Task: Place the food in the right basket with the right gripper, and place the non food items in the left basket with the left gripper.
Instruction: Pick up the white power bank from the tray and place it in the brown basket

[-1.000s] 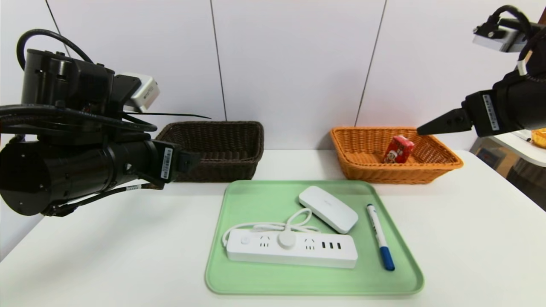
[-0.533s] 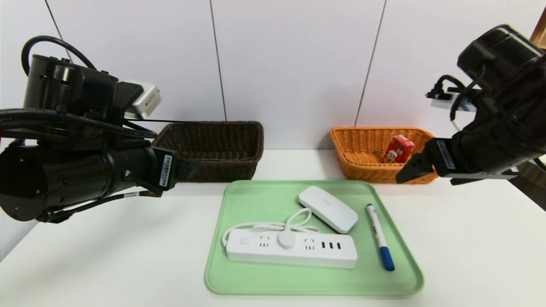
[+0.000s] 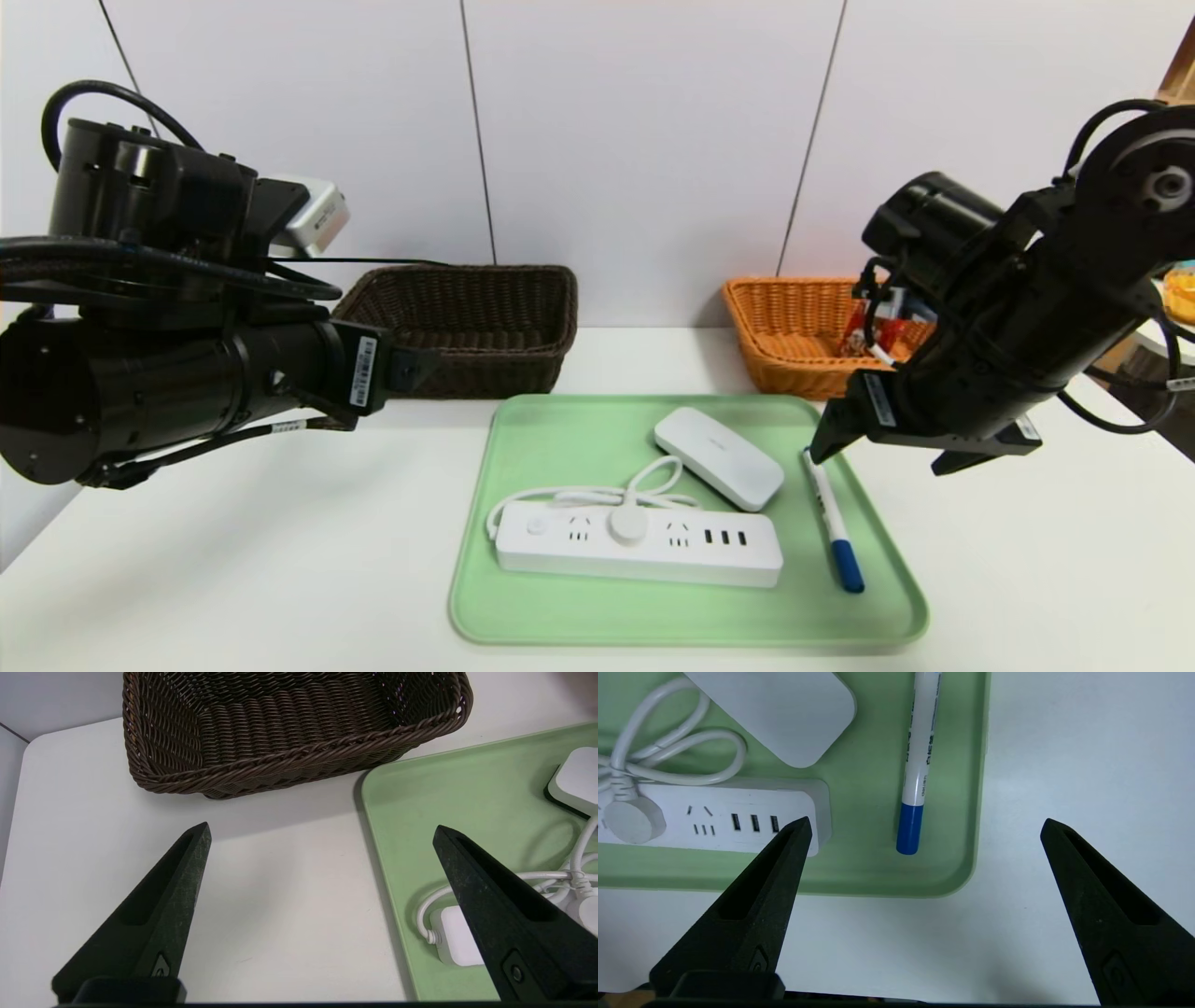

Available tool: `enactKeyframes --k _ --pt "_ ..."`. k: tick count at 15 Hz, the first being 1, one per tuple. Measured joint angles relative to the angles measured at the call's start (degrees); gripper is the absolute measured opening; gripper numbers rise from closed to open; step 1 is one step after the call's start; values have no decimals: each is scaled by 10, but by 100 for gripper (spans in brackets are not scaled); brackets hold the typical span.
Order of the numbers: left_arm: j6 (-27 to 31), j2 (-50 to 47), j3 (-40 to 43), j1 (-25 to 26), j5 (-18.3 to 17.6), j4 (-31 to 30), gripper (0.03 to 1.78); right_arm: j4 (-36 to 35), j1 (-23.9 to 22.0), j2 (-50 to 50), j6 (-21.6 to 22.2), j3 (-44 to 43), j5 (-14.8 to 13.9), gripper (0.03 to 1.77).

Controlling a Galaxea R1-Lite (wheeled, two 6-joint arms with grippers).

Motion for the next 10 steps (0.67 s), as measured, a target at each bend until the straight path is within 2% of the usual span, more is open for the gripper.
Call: enactKeyframes --k 7,10 --pt "-2 -7 -1 0 1 0 169 7 9 37 6 16 -1 170" --pt "-2 -10 -2 0 2 0 169 10 20 48 22 20 -1 170"
